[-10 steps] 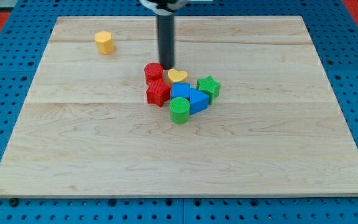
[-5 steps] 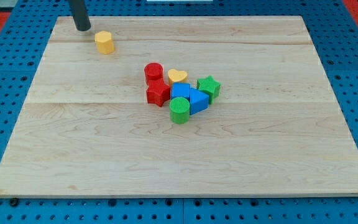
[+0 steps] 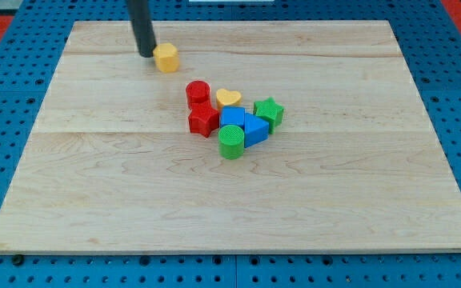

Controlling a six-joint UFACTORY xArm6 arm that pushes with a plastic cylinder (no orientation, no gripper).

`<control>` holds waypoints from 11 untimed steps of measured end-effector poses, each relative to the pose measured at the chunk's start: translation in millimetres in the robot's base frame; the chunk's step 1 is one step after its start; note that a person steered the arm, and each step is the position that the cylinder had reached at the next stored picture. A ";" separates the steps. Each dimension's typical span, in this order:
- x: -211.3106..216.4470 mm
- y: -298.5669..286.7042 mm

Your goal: Push yellow hexagon along with group of blocks down a bit

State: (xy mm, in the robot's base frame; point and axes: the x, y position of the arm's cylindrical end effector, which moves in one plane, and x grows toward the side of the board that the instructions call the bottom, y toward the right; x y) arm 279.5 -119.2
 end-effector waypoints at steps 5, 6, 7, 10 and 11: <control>66.8 184.8; 66.6 162.9; 54.3 164.4; 61.6 155.5; 59.1 149.6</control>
State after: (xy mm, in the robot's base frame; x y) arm 338.6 30.3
